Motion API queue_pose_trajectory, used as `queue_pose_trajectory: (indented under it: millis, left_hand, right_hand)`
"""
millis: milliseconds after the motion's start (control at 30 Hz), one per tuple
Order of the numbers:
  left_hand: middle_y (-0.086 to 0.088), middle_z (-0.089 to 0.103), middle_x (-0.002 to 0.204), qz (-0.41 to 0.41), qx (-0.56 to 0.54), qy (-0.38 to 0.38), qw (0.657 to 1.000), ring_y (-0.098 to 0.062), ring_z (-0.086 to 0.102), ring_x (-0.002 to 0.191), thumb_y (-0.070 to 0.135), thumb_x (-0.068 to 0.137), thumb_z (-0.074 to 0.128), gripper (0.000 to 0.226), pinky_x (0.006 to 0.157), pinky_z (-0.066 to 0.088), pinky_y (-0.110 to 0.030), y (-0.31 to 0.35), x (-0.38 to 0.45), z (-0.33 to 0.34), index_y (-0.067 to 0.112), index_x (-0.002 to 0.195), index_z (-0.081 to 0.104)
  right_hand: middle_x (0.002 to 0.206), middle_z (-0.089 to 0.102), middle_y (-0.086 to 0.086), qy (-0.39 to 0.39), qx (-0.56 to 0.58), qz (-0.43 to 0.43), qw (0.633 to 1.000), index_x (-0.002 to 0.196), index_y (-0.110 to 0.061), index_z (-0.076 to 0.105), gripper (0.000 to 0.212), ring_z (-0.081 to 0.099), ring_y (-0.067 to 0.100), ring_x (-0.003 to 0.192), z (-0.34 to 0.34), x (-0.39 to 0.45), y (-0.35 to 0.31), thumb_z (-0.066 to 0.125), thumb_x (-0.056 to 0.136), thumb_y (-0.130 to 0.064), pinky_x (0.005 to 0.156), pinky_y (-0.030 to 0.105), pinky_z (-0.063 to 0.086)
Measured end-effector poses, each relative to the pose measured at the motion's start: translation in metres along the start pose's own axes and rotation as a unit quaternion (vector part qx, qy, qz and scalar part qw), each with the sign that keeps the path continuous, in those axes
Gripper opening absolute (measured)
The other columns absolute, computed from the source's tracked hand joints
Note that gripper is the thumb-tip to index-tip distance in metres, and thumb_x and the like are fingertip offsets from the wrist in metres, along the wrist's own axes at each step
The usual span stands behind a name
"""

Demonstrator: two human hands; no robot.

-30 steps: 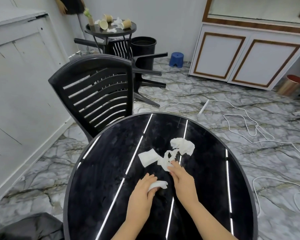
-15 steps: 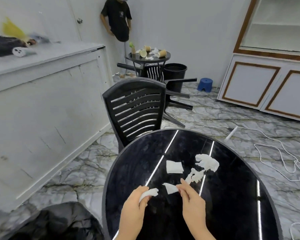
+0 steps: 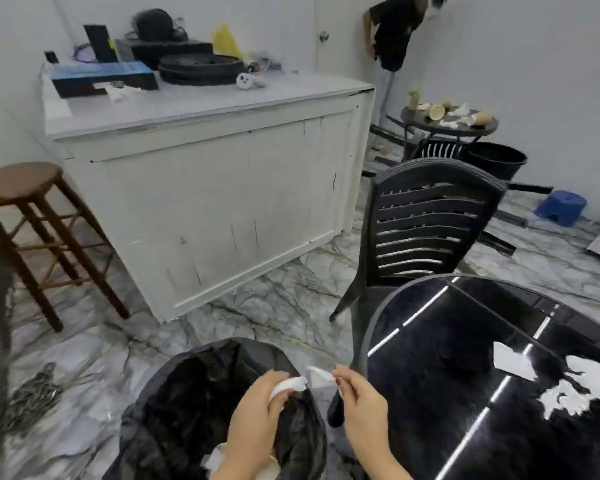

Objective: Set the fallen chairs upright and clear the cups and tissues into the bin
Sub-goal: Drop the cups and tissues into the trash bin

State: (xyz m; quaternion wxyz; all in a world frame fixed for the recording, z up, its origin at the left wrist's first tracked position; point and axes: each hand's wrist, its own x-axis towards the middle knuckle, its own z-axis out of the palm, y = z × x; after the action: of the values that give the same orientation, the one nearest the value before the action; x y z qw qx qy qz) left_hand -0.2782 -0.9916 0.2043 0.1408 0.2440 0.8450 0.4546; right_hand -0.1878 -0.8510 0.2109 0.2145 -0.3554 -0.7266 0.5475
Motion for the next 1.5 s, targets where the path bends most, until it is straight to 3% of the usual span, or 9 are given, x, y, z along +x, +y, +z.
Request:
queue_pose_trajectory:
  millis: [100,300,400,533,600,700,900,1200,1500]
  left_hand:
    - [0.044,0.054,0.100,-0.048,0.001,0.013,0.999,0.009,0.043,0.113,0.019,0.088,0.060,0.037,0.087,0.027,0.003,-0.054,-0.011,-0.027,0.053,0.095,0.048]
    - [0.039,0.057,0.100,-0.125,-0.008,0.014,0.992,0.017,0.042,0.109,0.023,0.089,0.056,0.043,0.083,0.029,0.002,-0.154,-0.025,-0.038,0.065,0.085,0.052]
    - [0.027,0.055,0.106,-0.152,0.009,0.022,0.988,0.004,0.048,0.110,0.026,0.091,0.053,0.034,0.082,0.032,0.000,-0.202,-0.030,-0.026,0.058,0.093,0.045]
    - [0.041,0.050,0.114,-0.160,0.050,0.034,0.985,0.008,0.045,0.115,0.032,0.091,0.051,0.035,0.096,0.035,-0.013,-0.248,-0.033,-0.012,0.061,0.110,0.044]
    - [0.031,0.023,0.140,-0.192,0.105,0.032,0.975,-0.005,0.025,0.137,0.042,0.090,0.049,0.054,0.113,0.018,-0.032,-0.262,-0.034,-0.006,0.037,0.139,0.026]
    - [0.022,-0.008,0.145,-0.251,0.186,0.030,0.949,-0.008,-0.005,0.143,0.058,0.086,0.042,0.080,0.115,-0.001,-0.038,-0.271,-0.035,-0.005,0.025,0.146,-0.001]
    - [0.009,-0.009,0.157,-0.243,0.210,0.006,0.947,-0.012,-0.008,0.144,0.054,0.089,0.041,0.074,0.116,0.000,-0.042,-0.240,-0.030,-0.021,0.026,0.146,0.003]
    - [0.011,-0.005,0.157,-0.104,0.218,-0.002,0.970,-0.009,-0.006,0.143,0.049,0.092,0.040,0.066,0.116,0.001,-0.042,-0.105,0.016,-0.065,0.029,0.146,0.008]
    - [0.008,0.004,0.157,0.037,0.212,-0.051,0.975,-0.012,0.004,0.144,0.052,0.090,0.040,0.068,0.117,0.008,-0.041,0.025,0.054,-0.040,0.028,0.146,0.010]
  right_hand:
    - [0.082,0.063,-0.028,-0.033,-0.045,0.029,0.998,0.070,-0.049,0.054,0.046,0.060,-0.004,0.087,0.056,-0.006,0.010,0.059,0.087,-0.007,0.072,-0.007,0.033]
    - [0.085,0.063,-0.018,-0.122,-0.086,0.065,0.987,0.071,-0.045,0.053,0.043,0.053,-0.007,0.095,0.152,-0.016,0.080,0.059,0.088,-0.006,0.073,-0.009,0.031]
    - [0.092,0.068,-0.010,-0.174,-0.105,0.087,0.975,0.076,-0.037,0.060,0.032,0.060,-0.002,0.087,0.184,-0.020,0.123,0.056,0.090,-0.009,0.071,-0.007,0.033]
    - [0.104,0.069,-0.003,-0.205,-0.126,0.096,0.966,0.078,-0.046,0.061,0.038,0.061,-0.002,0.092,0.209,-0.023,0.173,0.058,0.088,-0.010,0.079,0.002,0.039]
    - [0.146,0.040,-0.002,-0.272,-0.150,0.096,0.946,0.123,-0.035,0.052,0.034,0.038,0.012,0.132,0.216,-0.025,0.187,0.056,0.090,-0.025,0.106,0.025,0.033]
    - [0.151,-0.001,-0.019,-0.308,-0.260,0.086,0.911,0.145,-0.037,0.003,0.070,-0.003,0.013,0.143,0.216,-0.023,0.197,0.048,0.092,-0.042,0.114,0.048,0.013]
    - [0.157,-0.010,-0.013,-0.294,-0.309,0.090,0.900,0.144,-0.040,-0.005,0.071,-0.009,0.015,0.144,0.191,-0.021,0.157,0.040,0.091,-0.051,0.116,0.048,0.005]
    - [0.157,-0.011,-0.011,-0.224,-0.334,0.027,0.915,0.145,-0.037,-0.001,0.066,-0.009,0.014,0.145,0.123,-0.006,0.027,0.036,0.093,-0.052,0.117,0.045,0.004]
    - [0.157,-0.009,-0.012,-0.055,-0.309,0.020,0.949,0.147,-0.034,0.002,0.067,-0.009,0.012,0.144,-0.001,0.000,-0.040,0.036,0.092,-0.053,0.116,0.046,0.002]
